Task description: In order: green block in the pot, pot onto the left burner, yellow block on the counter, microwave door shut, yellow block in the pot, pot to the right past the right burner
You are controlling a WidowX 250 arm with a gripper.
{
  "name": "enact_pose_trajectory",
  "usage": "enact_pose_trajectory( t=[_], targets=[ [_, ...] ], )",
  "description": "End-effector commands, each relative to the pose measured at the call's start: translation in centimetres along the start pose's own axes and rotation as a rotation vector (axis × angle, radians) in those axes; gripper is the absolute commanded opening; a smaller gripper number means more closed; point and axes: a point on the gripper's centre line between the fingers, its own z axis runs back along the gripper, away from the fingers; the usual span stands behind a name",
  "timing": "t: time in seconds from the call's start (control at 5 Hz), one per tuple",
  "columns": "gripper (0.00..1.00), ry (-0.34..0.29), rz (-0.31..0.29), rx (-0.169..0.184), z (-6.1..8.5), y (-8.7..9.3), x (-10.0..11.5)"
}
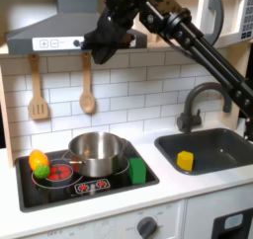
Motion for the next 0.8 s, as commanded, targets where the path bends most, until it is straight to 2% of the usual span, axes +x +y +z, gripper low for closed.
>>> enact_pose_trajectory(
  t=[0.0, 0.4, 0.6],
  targets=[
    [0.0, -0.021, -0.015, -0.022, -1.2, -0.5, 1.5],
    [0.0, -0.034, -0.024, -0.033, -2.1, -0.7, 2.4],
    [0.0, -0.033, -0.051, -0.055, -2.2, -1.7, 2.5]
  ],
)
